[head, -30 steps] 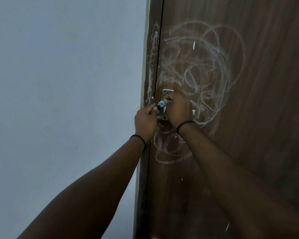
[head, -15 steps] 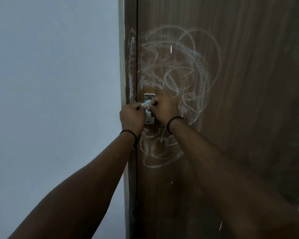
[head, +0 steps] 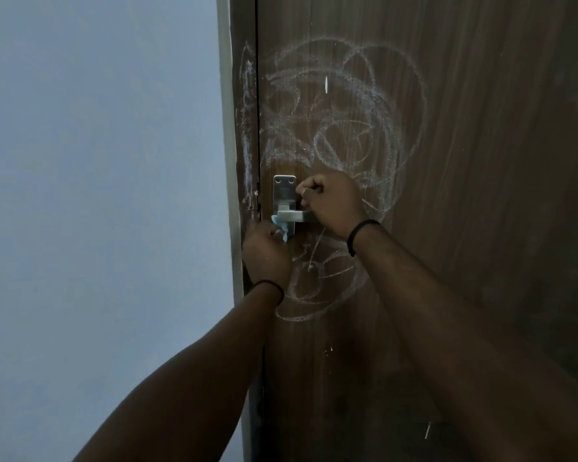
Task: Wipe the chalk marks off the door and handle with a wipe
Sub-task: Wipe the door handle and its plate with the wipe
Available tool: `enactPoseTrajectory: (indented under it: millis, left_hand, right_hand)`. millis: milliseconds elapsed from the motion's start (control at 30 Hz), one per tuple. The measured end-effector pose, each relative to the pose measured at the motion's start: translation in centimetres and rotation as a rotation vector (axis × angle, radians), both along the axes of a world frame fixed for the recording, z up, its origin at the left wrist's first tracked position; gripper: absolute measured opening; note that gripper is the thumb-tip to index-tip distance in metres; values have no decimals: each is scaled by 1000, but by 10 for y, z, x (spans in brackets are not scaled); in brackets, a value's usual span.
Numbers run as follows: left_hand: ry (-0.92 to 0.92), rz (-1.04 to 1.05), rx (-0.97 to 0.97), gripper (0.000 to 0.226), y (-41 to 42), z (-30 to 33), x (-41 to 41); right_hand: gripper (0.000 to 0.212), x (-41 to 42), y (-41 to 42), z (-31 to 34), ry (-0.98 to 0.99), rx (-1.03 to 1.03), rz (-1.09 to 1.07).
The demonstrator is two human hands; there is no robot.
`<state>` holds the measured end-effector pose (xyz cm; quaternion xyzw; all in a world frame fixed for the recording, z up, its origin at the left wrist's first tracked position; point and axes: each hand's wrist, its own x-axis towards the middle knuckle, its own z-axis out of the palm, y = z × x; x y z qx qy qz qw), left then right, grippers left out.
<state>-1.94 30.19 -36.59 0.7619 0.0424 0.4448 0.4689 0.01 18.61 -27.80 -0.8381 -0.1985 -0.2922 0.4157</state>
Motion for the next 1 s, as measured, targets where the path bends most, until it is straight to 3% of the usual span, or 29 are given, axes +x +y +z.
enactPoseTrajectory:
  millis: [200, 367, 500, 633, 700, 767, 933, 1000]
  left_hand:
    - [-108, -13, 28, 7, 7, 3, 12]
    - [-69, -12, 63, 9, 1, -11, 15]
    - [-8, 0, 0, 10, 1, -6, 11]
    - [189, -73, -183, 18, 4, -14, 6]
    - [347, -220, -390, 20, 9, -16, 9]
    - [413, -366, -591, 19, 13, -13, 8]
    - [498, -497, -494, 16, 31, -1, 1]
    - [474, -520, -458, 15, 35, -4, 0]
  right_hand:
    - [15, -7, -17, -1, -63, 94, -23]
    - [15, -12, -22, -19, -191, 103, -94]
    - [14, -28, -15, -70, -300, 187, -136]
    - [17, -26, 6, -119, -39, 147, -98]
    - [27, -23, 19, -130, 125, 172, -7]
    - [32, -20, 30, -132, 157, 249, 48]
    - [1, -6, 38, -113, 161, 557, -99]
    - [8, 3, 39, -103, 94, 650, -199]
